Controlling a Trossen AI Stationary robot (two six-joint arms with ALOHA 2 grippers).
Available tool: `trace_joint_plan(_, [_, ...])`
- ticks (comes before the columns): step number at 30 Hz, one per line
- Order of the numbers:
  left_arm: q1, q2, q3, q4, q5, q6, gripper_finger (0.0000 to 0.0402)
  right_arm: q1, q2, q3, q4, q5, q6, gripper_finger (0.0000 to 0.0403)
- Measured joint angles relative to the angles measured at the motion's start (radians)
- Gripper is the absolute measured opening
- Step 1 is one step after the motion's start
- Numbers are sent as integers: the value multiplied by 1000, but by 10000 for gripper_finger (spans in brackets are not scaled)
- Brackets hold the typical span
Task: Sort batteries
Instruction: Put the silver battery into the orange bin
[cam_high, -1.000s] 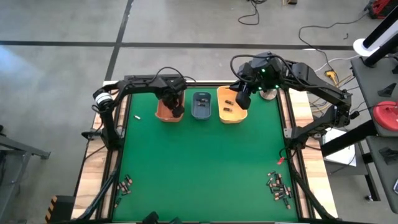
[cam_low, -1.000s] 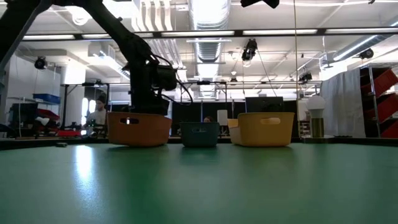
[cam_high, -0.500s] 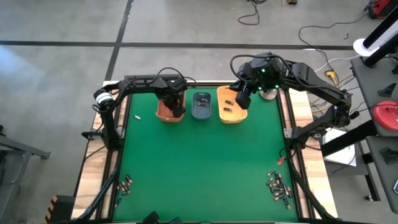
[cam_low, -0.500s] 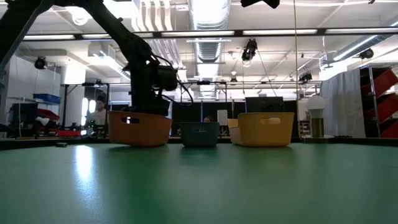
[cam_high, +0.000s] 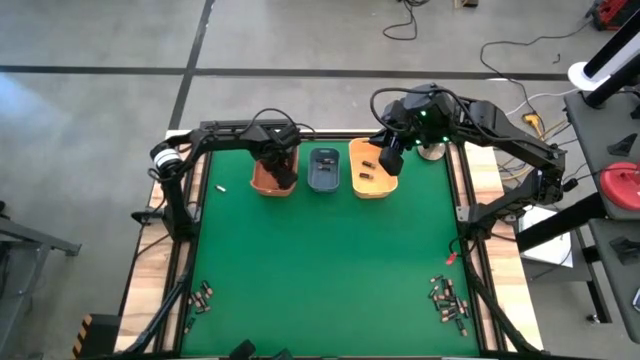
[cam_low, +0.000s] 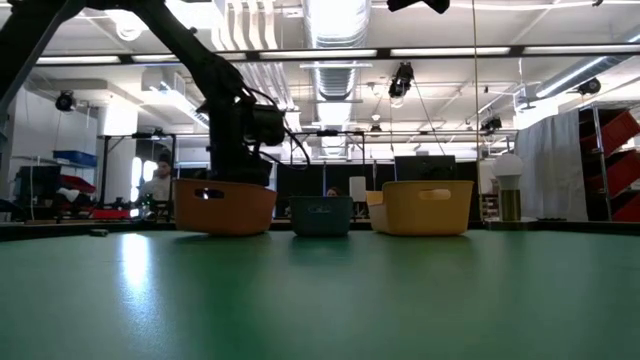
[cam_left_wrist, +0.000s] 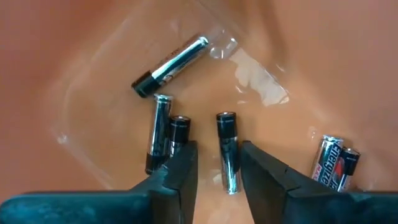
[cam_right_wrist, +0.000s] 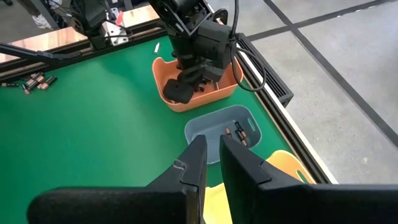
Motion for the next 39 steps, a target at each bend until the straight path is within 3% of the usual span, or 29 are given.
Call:
trace_joint_plan(16, [-5,-101,-2,-34,-6,-17,126,0,0,0,0,0,-37,38])
trace_joint_plan(23, [-13,-242,-2,-191,0,-127,126,0,0,0,0,0,-45,38])
trace_joint_plan(28, [-13,-380,-5,-287,-106,-369,126,0,0,-1,5,1,-65,38])
trace_joint_plan(31, [-13,-463,-37,-344,-195,-633,126,0,-1,-10,40,1,-69,38])
trace_joint_plan(34, [-13,-544,-121,-370,-268,-920,126,0,-1,-21,78,1,-74,38])
trace_joint_plan(39, [-11,-649,-302,-361,-288,-1282,126,0,-1,-23,105,1,-115,38])
